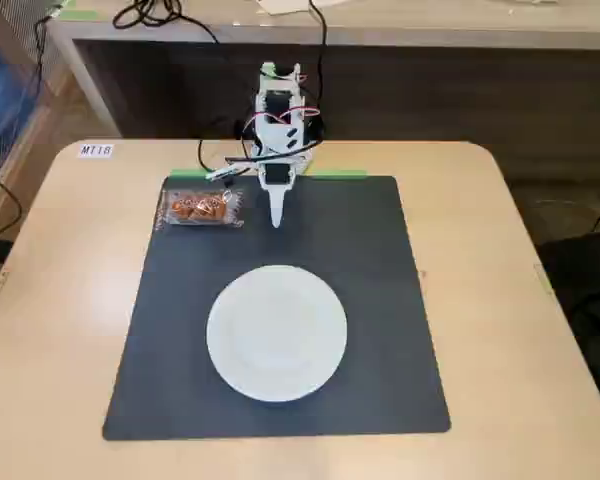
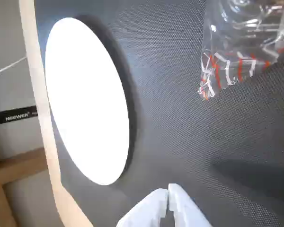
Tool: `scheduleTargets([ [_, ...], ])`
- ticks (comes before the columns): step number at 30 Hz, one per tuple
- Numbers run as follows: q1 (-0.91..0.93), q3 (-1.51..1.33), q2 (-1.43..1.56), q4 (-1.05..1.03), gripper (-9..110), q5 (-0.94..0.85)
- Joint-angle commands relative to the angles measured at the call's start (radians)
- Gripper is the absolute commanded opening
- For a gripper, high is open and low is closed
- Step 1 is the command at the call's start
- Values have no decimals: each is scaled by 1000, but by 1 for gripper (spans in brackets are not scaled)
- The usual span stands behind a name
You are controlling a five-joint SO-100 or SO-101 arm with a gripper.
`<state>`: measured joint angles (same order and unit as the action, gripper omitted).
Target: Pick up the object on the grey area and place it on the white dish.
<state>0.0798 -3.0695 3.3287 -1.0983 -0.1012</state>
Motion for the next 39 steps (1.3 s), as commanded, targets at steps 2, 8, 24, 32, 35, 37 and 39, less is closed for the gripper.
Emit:
scheduleTargets([
  [2, 51, 80, 23, 54, 0, 41],
  [8, 51, 97, 23, 54, 0, 40],
  [24, 178, 1494, -1003, -511, 0, -264],
  [32, 451, 1434, -1069, -598, 0, -324],
  [35, 554, 1430, -1094, -597, 0, -278],
  [37, 595, 1433, -1111, -595, 0, -233],
  [39, 618, 1425, -1127, -598, 0, -210],
])
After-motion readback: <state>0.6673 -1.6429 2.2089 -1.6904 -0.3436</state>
